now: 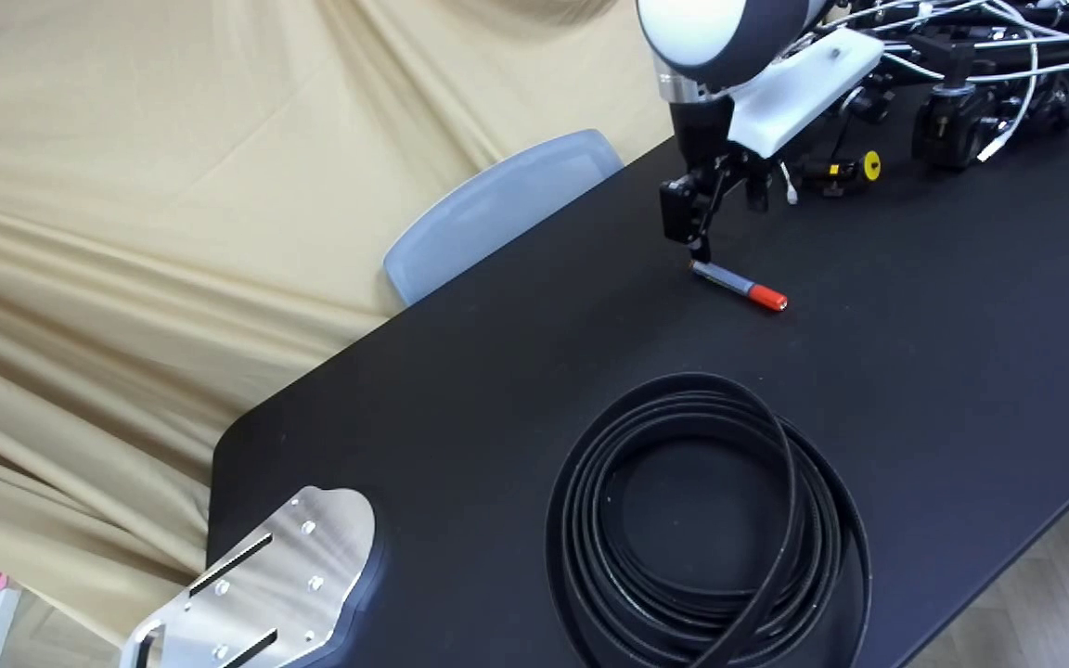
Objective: Move the marker towards you
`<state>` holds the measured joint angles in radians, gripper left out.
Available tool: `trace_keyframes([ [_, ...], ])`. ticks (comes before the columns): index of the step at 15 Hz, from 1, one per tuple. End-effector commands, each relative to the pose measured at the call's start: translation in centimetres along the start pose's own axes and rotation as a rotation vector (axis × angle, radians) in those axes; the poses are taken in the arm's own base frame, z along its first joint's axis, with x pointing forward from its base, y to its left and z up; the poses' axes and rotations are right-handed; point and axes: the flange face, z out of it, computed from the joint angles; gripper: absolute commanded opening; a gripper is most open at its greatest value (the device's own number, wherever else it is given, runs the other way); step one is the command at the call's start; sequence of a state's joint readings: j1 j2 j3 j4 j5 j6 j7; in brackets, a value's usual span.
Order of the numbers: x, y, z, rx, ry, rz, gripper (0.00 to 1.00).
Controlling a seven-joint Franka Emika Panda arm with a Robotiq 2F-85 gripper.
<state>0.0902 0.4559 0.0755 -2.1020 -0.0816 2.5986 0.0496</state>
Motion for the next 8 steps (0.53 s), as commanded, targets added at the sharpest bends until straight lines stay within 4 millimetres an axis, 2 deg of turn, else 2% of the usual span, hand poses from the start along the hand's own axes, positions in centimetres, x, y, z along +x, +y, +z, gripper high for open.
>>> trace_keyframes([
  [1,2.1,-1.2,2.1,-0.015,-0.017,0.046,1.00],
  [5,2.6,-2.0,4.2,-0.026,-0.037,0.072,1.00],
  [6,2.6,-2.1,4.6,-0.032,-0.040,0.083,0.95],
  [7,2.7,-2.1,4.9,-0.035,-0.041,0.087,0.74],
  [8,2.8,-2.1,5.1,-0.040,-0.041,0.095,0.71],
])
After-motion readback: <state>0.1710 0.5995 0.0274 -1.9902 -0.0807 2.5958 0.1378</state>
